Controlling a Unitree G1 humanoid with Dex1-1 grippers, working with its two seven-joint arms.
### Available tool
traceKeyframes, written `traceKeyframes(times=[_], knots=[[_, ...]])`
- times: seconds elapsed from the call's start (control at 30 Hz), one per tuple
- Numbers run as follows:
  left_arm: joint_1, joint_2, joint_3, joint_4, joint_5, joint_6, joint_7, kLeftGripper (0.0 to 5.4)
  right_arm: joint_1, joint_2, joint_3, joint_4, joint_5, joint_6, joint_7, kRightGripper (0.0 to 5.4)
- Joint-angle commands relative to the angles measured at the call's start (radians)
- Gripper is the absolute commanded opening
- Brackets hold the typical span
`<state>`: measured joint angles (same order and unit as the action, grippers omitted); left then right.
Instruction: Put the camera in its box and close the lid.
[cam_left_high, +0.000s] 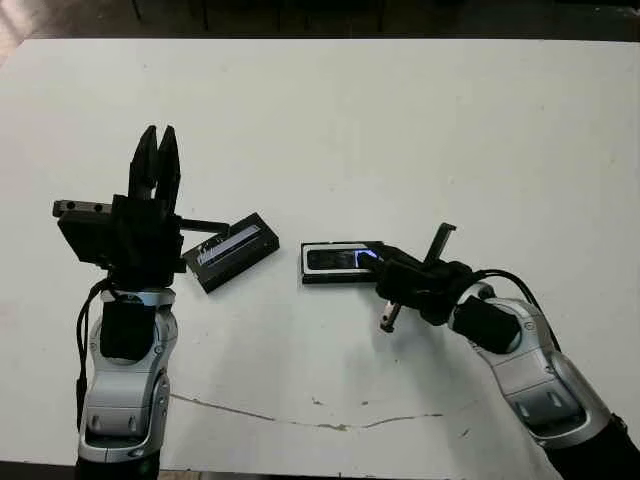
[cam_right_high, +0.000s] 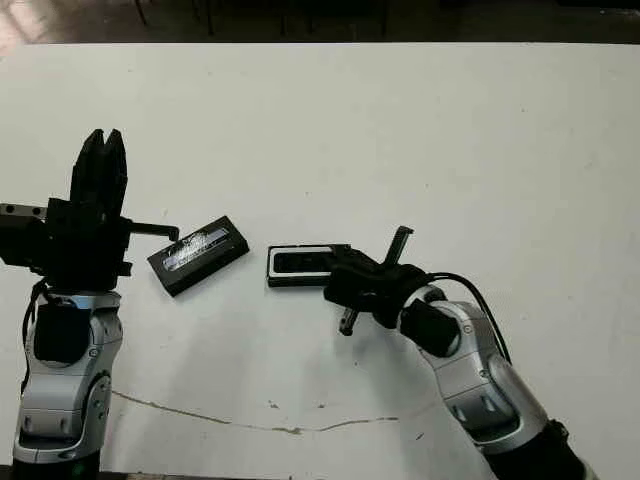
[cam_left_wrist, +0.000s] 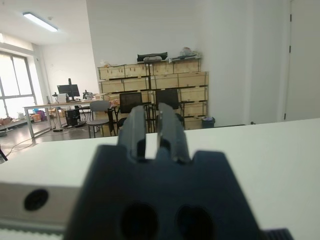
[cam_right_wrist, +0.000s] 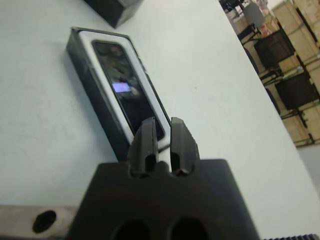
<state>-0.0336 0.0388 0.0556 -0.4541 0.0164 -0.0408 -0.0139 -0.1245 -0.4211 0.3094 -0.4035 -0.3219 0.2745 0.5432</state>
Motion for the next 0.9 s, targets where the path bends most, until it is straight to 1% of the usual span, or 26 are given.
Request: traceKeyframes(times=[0.03, 0.1, 0.17, 0.2, 0.3, 0.4, 0.47, 0.53, 0.63, 0.77, 0.83, 0.9], knots=[[0.017, 0.013, 0.009, -0.001, 0.002, 0.015, 0.0, 0.0, 0.055, 0.064, -0.117, -0.041, 0.133, -0.039, -0.056, 0.01], [0.021, 0.015, 0.015, -0.009, -0.003, 0.02, -0.003, 0.0, 0.071, 0.107, -0.188, -0.076, 0.226, -0.05, -0.085, 0.01], [0.026, 0.021, 0.023, -0.015, -0.007, 0.021, -0.009, 0.0, 0.07, 0.131, -0.26, -0.096, 0.344, -0.054, -0.08, 0.01], [0.028, 0.029, 0.03, -0.021, -0.011, 0.025, -0.015, 0.0, 0.062, 0.136, -0.302, -0.107, 0.412, -0.029, -0.073, 0.01], [0.037, 0.063, 0.057, -0.039, -0.039, 0.043, -0.049, 0.0, 0.042, 0.121, -0.405, -0.141, 0.568, 0.056, -0.067, 0.01], [0.046, 0.116, 0.087, -0.06, -0.061, 0.083, -0.094, 0.0, 0.026, 0.094, -0.463, -0.134, 0.668, 0.097, -0.056, 0.01], [0.056, 0.173, 0.108, -0.079, -0.06, 0.139, -0.134, 0.0, 0.02, 0.077, -0.487, -0.132, 0.702, 0.116, -0.061, 0.01], [0.063, 0.237, 0.127, -0.097, -0.06, 0.2, -0.182, 0.0, 0.019, 0.068, -0.494, -0.132, 0.706, 0.114, -0.077, 0.01], [0.07, 0.359, 0.156, -0.11, -0.087, 0.298, -0.29, 0.27, 0.015, 0.06, -0.502, -0.12, 0.709, 0.097, -0.084, 0.0], [0.058, 0.503, 0.179, -0.081, -0.142, 0.374, -0.44, 1.14, 0.001, 0.059, -0.498, -0.117, 0.719, 0.12, -0.105, 0.0], [0.045, 0.584, 0.18, -0.062, -0.163, 0.407, -0.523, 1.59, -0.008, 0.057, -0.497, -0.113, 0.729, 0.132, -0.113, 0.0], [0.029, 0.638, 0.175, -0.055, -0.182, 0.45, -0.575, 2.05, -0.016, 0.052, -0.497, -0.109, 0.738, 0.142, -0.118, 0.0]])
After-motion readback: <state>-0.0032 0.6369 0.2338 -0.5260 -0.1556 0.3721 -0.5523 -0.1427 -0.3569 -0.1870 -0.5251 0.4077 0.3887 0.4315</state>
